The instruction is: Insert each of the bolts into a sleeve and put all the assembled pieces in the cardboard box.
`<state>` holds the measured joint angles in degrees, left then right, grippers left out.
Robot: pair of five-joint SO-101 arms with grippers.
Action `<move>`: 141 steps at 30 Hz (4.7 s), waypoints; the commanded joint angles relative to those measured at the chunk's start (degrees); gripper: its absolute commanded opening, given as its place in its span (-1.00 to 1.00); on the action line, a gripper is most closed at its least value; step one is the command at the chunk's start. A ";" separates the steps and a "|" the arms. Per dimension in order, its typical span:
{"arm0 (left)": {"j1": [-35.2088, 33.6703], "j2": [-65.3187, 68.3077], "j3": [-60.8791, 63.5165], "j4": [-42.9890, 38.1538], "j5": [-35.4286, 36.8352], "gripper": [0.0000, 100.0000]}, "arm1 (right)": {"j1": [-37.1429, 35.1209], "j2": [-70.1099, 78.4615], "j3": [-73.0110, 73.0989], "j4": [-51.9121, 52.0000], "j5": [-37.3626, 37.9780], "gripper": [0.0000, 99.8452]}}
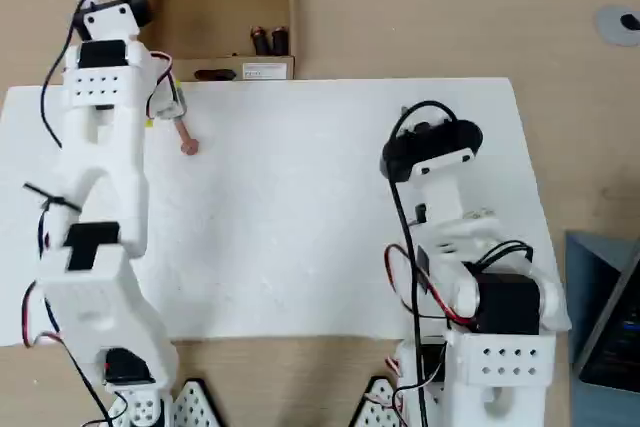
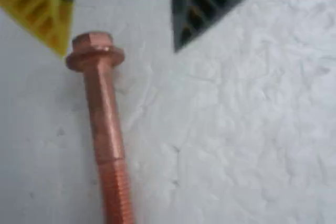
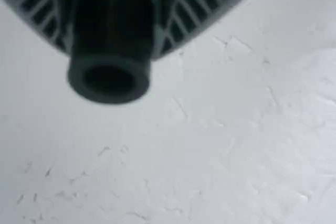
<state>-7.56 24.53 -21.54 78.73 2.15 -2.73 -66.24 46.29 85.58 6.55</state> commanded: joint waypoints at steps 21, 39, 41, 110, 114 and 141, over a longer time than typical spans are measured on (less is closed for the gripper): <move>4.31 17.80 -15.38 0.18 0.26 -0.71 | 0.84 -0.84 -0.13 -1.05 -0.35 -0.98; 1.41 21.76 -17.76 6.24 0.26 -1.00 | 0.84 -0.92 -0.13 -1.05 -0.35 -0.98; 1.32 21.76 -21.98 11.08 0.26 -1.00 | 0.84 -0.92 -0.13 -1.05 -0.35 -0.98; -9.67 -6.90 -12.75 21.71 57.14 -0.34 | 0.57 -0.92 -0.13 -1.05 -0.35 -0.98; -9.76 -12.79 -12.57 21.80 50.73 -0.34 | 0.57 -0.92 -0.13 -1.05 -0.35 -0.98; -10.73 -24.75 15.38 21.71 -47.38 -0.34 | 0.75 -0.92 1.10 -1.76 -0.18 -0.98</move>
<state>-18.02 2.11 -6.15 99.82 -37.58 -2.64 -66.24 47.16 85.23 6.55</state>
